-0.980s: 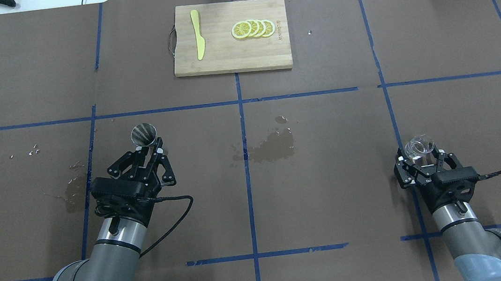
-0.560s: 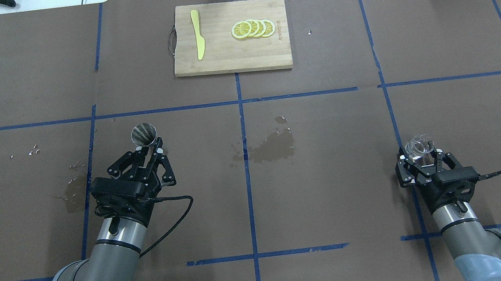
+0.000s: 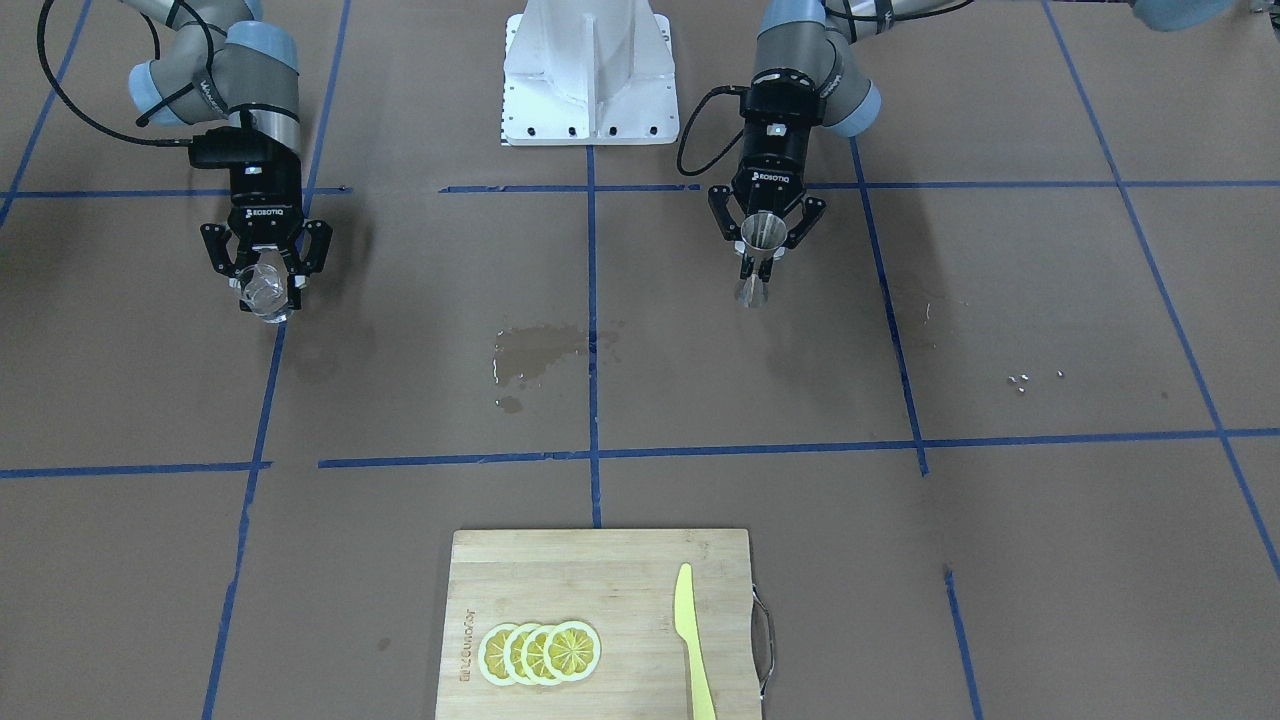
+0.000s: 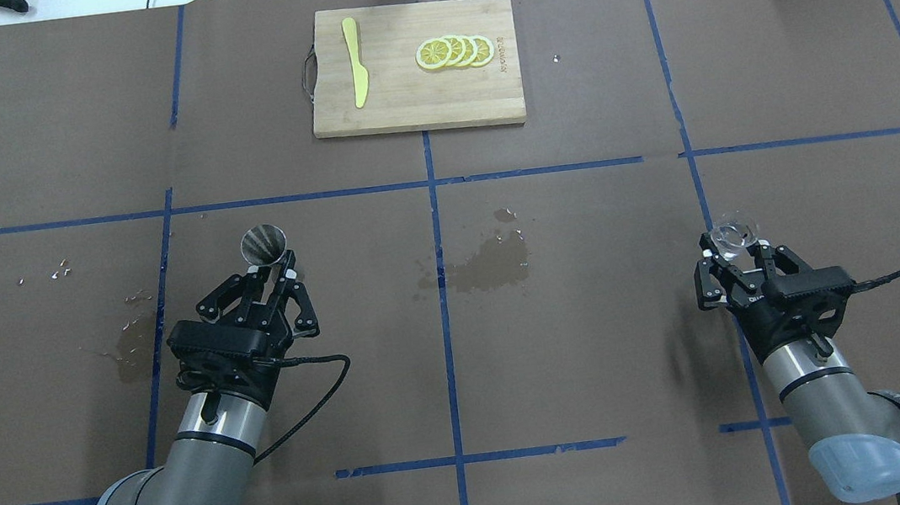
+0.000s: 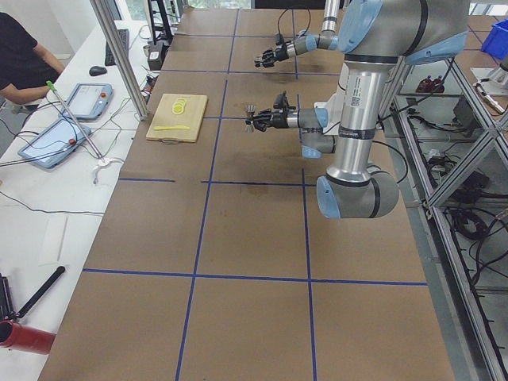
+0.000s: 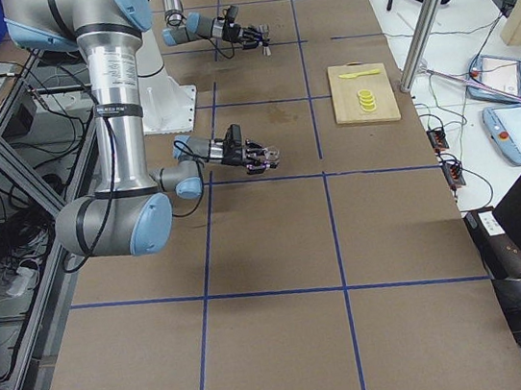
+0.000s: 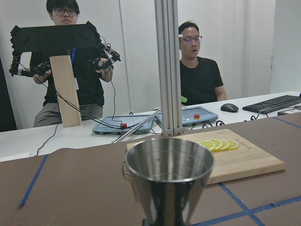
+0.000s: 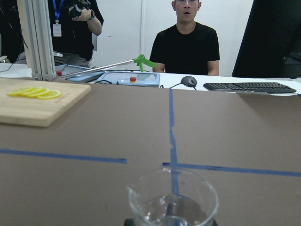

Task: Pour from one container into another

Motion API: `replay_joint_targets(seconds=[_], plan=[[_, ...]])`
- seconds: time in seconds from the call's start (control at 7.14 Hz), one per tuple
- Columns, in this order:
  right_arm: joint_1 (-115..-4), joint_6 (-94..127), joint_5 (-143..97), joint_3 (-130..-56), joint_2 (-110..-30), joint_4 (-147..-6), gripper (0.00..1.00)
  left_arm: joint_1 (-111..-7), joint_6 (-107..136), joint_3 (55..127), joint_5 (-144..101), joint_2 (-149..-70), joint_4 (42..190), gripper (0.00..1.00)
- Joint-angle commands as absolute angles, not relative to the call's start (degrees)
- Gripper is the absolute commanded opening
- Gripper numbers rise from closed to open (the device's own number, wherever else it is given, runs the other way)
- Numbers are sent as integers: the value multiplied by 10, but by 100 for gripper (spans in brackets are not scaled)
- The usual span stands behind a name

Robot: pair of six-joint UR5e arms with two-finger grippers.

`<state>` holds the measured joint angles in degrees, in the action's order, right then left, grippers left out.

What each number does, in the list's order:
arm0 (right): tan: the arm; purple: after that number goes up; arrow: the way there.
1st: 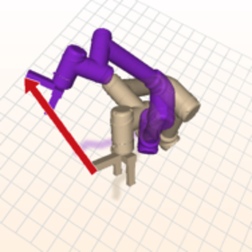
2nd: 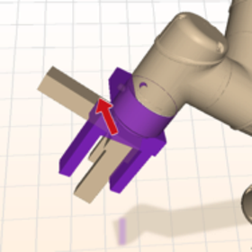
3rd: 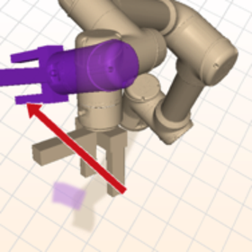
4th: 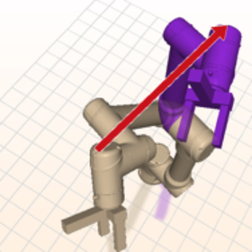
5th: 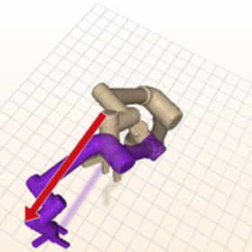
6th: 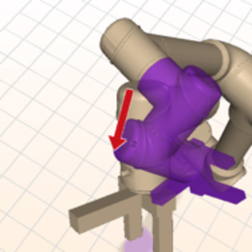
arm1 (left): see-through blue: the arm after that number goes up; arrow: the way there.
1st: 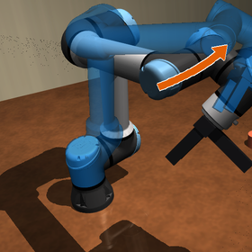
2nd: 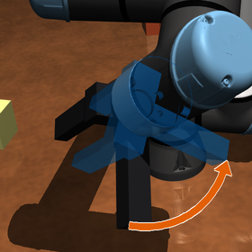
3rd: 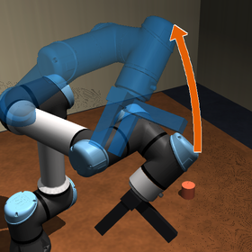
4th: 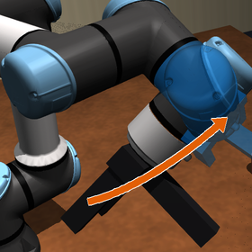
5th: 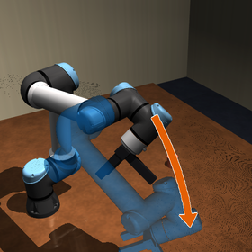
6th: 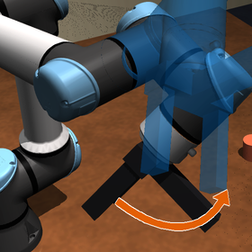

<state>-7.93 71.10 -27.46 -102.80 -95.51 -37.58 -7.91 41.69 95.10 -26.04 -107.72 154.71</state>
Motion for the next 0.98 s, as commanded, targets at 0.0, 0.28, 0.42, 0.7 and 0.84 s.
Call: replay_joint_targets(seconds=[0.0, 0.28, 0.42, 0.7, 0.84], plan=[[-96, 643, -287, -1081, -907, -377, 13, -82, 344, 950, -263, -1104, 1547, 0], [-96, 592, -287, -1082, -845, -381, 14, -87, 320, 934, -328, -1143, 1543, 0], [-96, 572, -287, -1082, -819, -381, 15, -89, 317, 921, -342, -1177, 1543, 0], [-87, 549, -287, -1091, -778, -385, 21, -105, 316, 869, -408, -1222, 1548, 0], [-85, 547, -286, -1098, -757, -425, 22, -106, 315, 848, -433, -1224, 1600, 0]])
